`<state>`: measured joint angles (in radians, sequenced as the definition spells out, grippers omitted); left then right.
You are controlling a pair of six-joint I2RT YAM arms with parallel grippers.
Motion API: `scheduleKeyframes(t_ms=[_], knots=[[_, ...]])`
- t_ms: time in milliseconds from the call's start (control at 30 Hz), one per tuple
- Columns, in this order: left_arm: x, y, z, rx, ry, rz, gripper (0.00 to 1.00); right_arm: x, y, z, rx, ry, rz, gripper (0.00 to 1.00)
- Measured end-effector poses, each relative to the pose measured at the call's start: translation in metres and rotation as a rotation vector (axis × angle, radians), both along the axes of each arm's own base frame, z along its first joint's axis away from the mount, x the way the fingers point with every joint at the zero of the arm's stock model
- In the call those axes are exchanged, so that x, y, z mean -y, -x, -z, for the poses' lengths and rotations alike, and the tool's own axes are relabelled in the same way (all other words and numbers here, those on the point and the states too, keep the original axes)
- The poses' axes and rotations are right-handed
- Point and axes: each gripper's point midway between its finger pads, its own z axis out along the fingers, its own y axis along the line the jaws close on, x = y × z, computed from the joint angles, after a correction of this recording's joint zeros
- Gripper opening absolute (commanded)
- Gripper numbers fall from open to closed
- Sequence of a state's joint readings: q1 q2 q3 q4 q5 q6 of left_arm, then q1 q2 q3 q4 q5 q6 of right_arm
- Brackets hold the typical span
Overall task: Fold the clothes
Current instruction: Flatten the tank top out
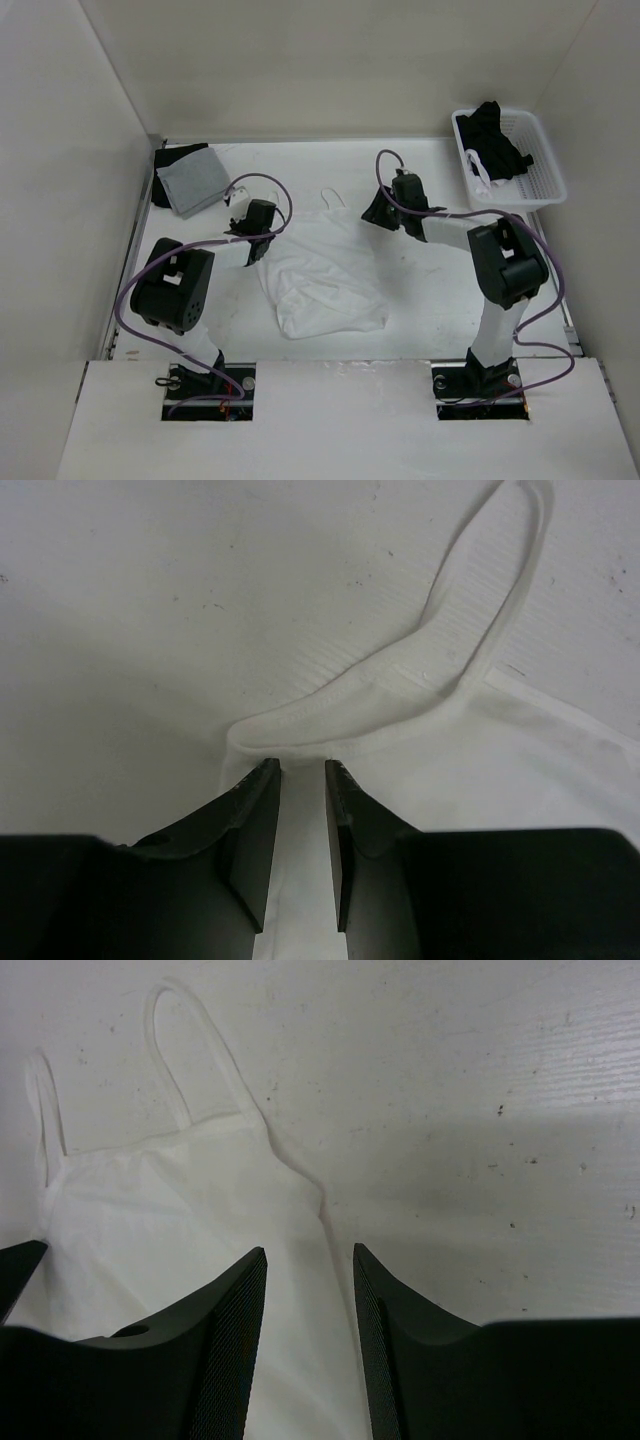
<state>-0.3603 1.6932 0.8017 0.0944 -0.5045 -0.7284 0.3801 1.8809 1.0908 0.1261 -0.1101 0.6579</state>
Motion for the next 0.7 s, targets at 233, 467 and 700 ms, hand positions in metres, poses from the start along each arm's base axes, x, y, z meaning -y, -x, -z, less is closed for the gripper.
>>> scheduleKeyframes(t_ms=[233, 467, 700], knots=[[0.000, -0.007, -0.005, 0.034, 0.010, -0.003, 0.22, -0.001, 0.000, 0.009, -0.025, -0.008, -0.008, 0.45], [-0.001, -0.010, 0.001, 0.033, 0.018, -0.003, 0.13, -0.001, -0.006, 0.017, -0.057, -0.045, -0.006, 0.43], [-0.002, -0.012, 0.000, 0.037, 0.028, -0.002, 0.07, -0.013, -0.018, 0.016, -0.067, -0.101, -0.011, 0.38]])
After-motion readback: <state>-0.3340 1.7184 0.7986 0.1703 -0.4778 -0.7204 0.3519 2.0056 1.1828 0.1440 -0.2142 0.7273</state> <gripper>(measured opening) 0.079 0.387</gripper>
